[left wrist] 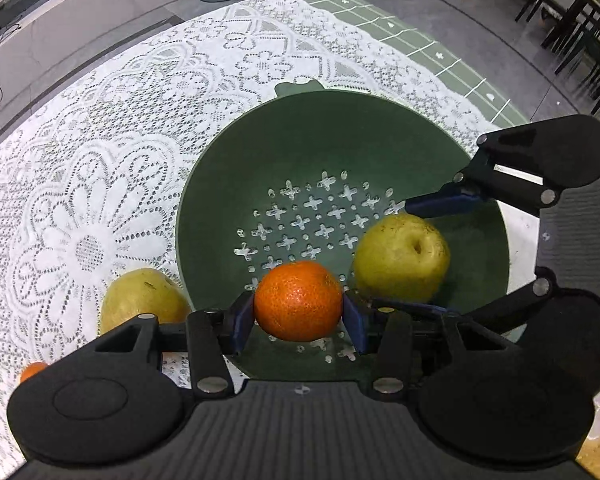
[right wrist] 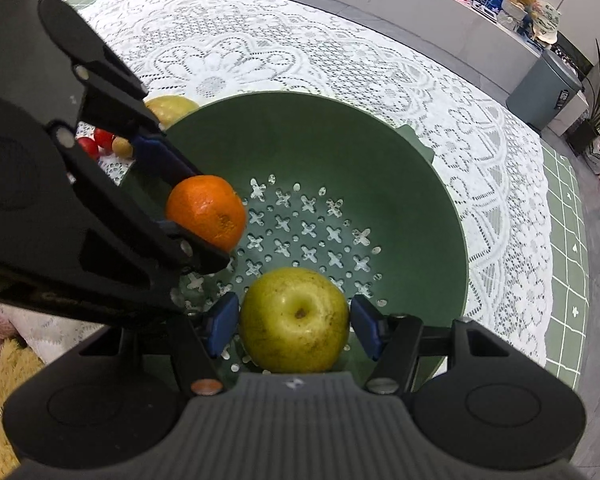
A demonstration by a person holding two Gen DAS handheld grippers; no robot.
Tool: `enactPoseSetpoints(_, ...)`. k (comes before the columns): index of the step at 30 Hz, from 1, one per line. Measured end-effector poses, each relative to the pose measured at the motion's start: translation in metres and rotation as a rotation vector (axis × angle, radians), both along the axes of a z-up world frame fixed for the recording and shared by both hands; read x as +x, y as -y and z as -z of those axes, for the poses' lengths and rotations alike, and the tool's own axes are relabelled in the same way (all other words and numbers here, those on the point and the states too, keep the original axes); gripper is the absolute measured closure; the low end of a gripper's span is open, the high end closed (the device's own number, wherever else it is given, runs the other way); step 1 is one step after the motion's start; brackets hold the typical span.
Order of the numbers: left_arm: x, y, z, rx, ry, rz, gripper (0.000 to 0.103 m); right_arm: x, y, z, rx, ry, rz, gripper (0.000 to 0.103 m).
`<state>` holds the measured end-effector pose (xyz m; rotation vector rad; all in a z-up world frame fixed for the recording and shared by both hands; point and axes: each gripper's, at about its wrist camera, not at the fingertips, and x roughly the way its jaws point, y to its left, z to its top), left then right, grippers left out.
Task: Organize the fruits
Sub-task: 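Lower both fruits into the green colander and open both grippers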
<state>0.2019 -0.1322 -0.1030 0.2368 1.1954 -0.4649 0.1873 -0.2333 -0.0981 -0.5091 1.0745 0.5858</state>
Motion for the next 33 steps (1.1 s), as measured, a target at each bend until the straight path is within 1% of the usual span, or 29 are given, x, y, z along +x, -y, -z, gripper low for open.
enactPoseSetpoints(5,-0.001,0.007,0.003,0.061,0.012,0.027,0.049,-0.002,0.0,-0.001,-0.011,-0.005,-0.011,0.044)
enactPoseSetpoints(11,-0.004,0.013,0.005,0.1,0.024,0.039,0.049,-0.005,0.003,-0.004,-0.018,-0.01,-0.01,0.044)
enactPoseSetpoints(14,-0.006,0.015,0.005,0.112,0.028,0.04,0.044,-0.007,0.004,-0.004,-0.021,-0.013,-0.006,0.044)
enactPoseSetpoints(18,-0.007,0.014,0.003,0.092,0.017,0.025,0.04,-0.008,0.005,-0.004,-0.018,-0.015,0.003,0.044)
enactPoseSetpoints(22,-0.011,0.013,-0.002,0.07,0.021,0.01,0.039,-0.011,0.006,-0.007,-0.012,-0.015,0.005,0.044)
enactPoseSetpoints(25,-0.018,0.013,-0.011,0.057,0.049,0.0,0.037,-0.012,0.007,-0.009,-0.014,-0.005,0.014,0.043)
enactPoseSetpoints(28,-0.026,0.01,-0.023,0.038,0.08,-0.017,0.036,-0.014,0.007,-0.014,-0.006,0.016,0.029,0.037)
enactPoseSetpoints(33,-0.041,-0.004,-0.046,-0.028,0.132,-0.057,0.035,-0.021,0.007,-0.026,0.014,0.065,0.053,0.036)
